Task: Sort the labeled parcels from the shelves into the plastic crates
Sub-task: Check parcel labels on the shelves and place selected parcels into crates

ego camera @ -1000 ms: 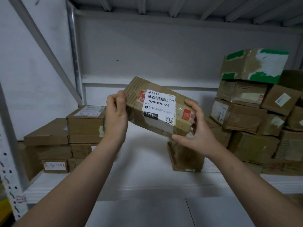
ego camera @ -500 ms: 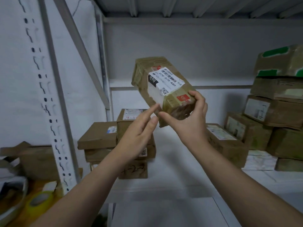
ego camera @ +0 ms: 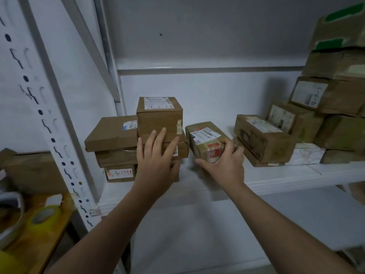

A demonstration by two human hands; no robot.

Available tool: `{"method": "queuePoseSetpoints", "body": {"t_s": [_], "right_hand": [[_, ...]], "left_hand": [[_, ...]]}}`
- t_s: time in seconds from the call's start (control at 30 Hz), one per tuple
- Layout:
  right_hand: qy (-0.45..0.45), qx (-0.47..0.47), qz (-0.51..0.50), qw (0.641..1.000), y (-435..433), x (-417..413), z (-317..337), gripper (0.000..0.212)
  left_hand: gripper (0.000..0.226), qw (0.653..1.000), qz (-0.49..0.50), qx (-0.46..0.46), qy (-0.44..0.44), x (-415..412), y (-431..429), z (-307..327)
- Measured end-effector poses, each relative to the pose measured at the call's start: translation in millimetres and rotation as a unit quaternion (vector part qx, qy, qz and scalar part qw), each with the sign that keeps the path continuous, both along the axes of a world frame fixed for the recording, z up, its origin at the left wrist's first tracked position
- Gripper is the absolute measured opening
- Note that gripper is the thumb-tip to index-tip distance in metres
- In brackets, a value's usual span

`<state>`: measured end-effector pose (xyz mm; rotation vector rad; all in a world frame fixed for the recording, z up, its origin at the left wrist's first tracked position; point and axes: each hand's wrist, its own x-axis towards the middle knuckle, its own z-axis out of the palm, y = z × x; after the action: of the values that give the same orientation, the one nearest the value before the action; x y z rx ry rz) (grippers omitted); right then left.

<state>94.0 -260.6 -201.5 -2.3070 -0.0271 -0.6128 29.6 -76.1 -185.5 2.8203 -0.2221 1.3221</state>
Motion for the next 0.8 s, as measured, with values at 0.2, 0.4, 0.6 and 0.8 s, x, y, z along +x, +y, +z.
{"method": "queuePoseSetpoints", "body": {"t_s": [0.2,0.4,0.6,0.8], "right_hand": [[-0.011,0.025,0.111,0.993,-3.7,2.7,-33.0,0.068],[-0.009,0.013,0.150,0.989,-2.0,8.7,-31.4,0.064],[-0.053,0.001,0.161,0.986,-22.2,10.5,-27.5,0.071],[-0.173,-0.058,0.132,0.974,-92.4,18.6,1.4,0.033]], "left_hand": [[0.060,0.997,-0.004,-0.006,0.080,0.2,-1.2,-45.6],[0.069,0.995,0.004,-0.027,0.099,8.7,-18.5,-49.6],[0.053,0.994,-0.043,-0.042,0.089,14.2,-43.6,-40.1],[0.049,0.994,-0.092,-0.036,0.054,39.0,-99.9,-22.3]]}}
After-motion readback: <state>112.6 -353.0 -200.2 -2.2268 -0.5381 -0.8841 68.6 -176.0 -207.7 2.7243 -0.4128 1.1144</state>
